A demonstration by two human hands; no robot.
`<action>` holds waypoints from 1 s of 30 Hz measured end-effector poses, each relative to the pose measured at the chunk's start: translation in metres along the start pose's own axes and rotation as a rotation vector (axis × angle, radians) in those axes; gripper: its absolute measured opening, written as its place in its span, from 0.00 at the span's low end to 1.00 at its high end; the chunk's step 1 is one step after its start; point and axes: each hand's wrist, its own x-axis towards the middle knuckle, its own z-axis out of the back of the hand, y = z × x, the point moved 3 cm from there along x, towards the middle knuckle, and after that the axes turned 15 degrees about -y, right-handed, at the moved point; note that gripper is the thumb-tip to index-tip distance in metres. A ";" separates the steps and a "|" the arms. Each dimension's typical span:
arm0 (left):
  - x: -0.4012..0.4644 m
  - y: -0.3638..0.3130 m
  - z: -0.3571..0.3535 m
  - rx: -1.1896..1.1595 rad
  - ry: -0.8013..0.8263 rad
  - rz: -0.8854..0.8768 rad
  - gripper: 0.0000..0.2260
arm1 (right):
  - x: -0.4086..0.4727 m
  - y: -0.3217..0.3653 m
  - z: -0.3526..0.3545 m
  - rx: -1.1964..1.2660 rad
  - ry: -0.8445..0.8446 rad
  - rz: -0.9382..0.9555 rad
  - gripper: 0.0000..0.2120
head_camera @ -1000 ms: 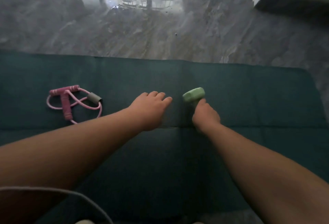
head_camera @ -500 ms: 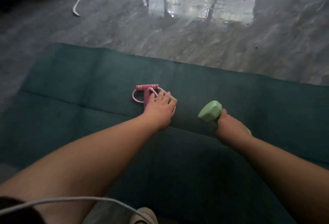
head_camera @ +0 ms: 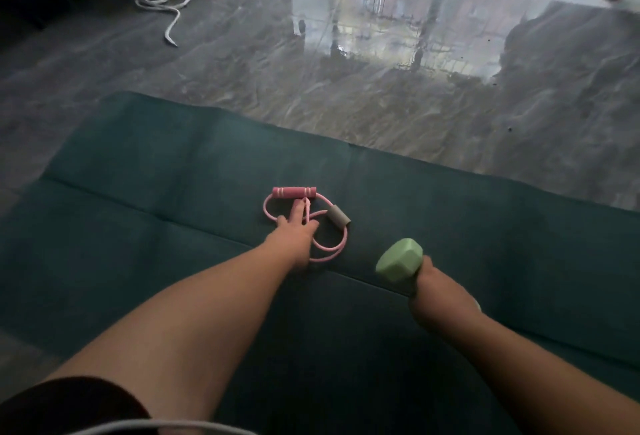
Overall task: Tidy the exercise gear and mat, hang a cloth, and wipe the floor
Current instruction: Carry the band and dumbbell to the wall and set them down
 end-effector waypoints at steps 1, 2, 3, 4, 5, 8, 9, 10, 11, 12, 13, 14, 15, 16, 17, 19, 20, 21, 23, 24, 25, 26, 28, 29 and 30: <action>0.002 -0.001 0.001 -0.021 -0.001 0.027 0.30 | -0.001 -0.002 0.001 0.006 -0.001 -0.006 0.18; 0.004 -0.003 0.005 -0.037 -0.010 0.049 0.28 | -0.001 -0.004 0.001 0.012 -0.002 -0.012 0.18; 0.007 -0.005 0.010 -0.040 -0.031 0.066 0.27 | -0.002 -0.006 0.001 0.022 -0.004 -0.017 0.18; 0.009 -0.008 0.016 -0.023 -0.069 0.078 0.25 | -0.003 -0.008 0.001 0.030 -0.003 -0.021 0.18; 0.012 -0.010 0.021 0.017 -0.121 0.083 0.24 | -0.003 -0.010 0.001 0.035 -0.002 -0.023 0.18; 0.021 -0.018 0.021 0.151 -0.272 0.012 0.31 | -0.005 -0.014 0.001 0.040 0.002 -0.031 0.18; 0.023 -0.021 0.017 0.164 -0.282 -0.027 0.35 | -0.006 -0.015 0.001 0.041 0.004 -0.035 0.19; 0.025 -0.022 0.013 0.153 -0.264 -0.051 0.39 | -0.007 -0.016 0.000 0.041 0.006 -0.039 0.19; 0.028 -0.023 0.008 0.138 -0.228 -0.060 0.42 | -0.008 -0.018 0.000 0.040 0.009 -0.040 0.19; 0.030 -0.022 0.004 0.131 -0.185 -0.060 0.45 | -0.009 -0.019 -0.001 0.040 0.013 -0.040 0.20; 0.031 -0.022 0.001 0.127 -0.144 -0.058 0.46 | -0.010 -0.021 -0.001 0.046 0.016 -0.038 0.20; 0.032 -0.022 -0.002 0.122 -0.110 -0.052 0.47 | -0.011 -0.023 -0.002 0.052 0.019 -0.039 0.20; 0.034 -0.022 -0.002 0.116 -0.090 -0.047 0.47 | -0.013 -0.025 -0.002 0.057 0.022 -0.040 0.19; 0.035 -0.022 -0.001 0.112 -0.085 -0.045 0.46 | -0.014 -0.027 -0.002 0.060 0.027 -0.041 0.19; 0.036 -0.023 0.001 0.112 -0.092 -0.042 0.44 | -0.014 -0.029 -0.001 0.064 0.032 -0.041 0.19; 0.038 -0.027 0.008 0.105 -0.130 -0.037 0.38 | -0.014 -0.032 -0.001 0.063 0.043 -0.048 0.19; 0.038 -0.026 0.012 0.104 -0.144 -0.035 0.36 | -0.013 -0.032 0.000 0.058 0.047 -0.050 0.19; 0.037 -0.027 0.013 0.103 -0.131 -0.038 0.36 | -0.013 -0.033 0.000 0.055 0.052 -0.057 0.19; 0.035 -0.027 0.008 0.103 -0.060 -0.054 0.45 | -0.014 -0.036 0.001 0.053 0.059 -0.069 0.19; 0.033 -0.026 0.005 0.110 -0.033 -0.056 0.48 | -0.015 -0.037 0.000 0.053 0.061 -0.069 0.19; 0.030 -0.025 0.002 0.119 -0.030 -0.050 0.48 | -0.015 -0.038 -0.001 0.053 0.062 -0.066 0.18; 0.027 -0.026 0.001 0.120 -0.045 -0.036 0.43 | -0.015 -0.039 -0.002 0.049 0.067 -0.066 0.18; 0.022 -0.028 0.002 0.122 -0.093 -0.015 0.29 | -0.015 -0.040 -0.004 0.042 0.076 -0.064 0.18; 0.020 -0.029 0.003 0.120 -0.110 -0.001 0.24 | -0.014 -0.041 -0.005 0.044 0.079 -0.058 0.18; 0.017 -0.032 0.005 0.104 -0.122 0.018 0.22 | -0.014 -0.042 -0.006 0.048 0.082 -0.052 0.18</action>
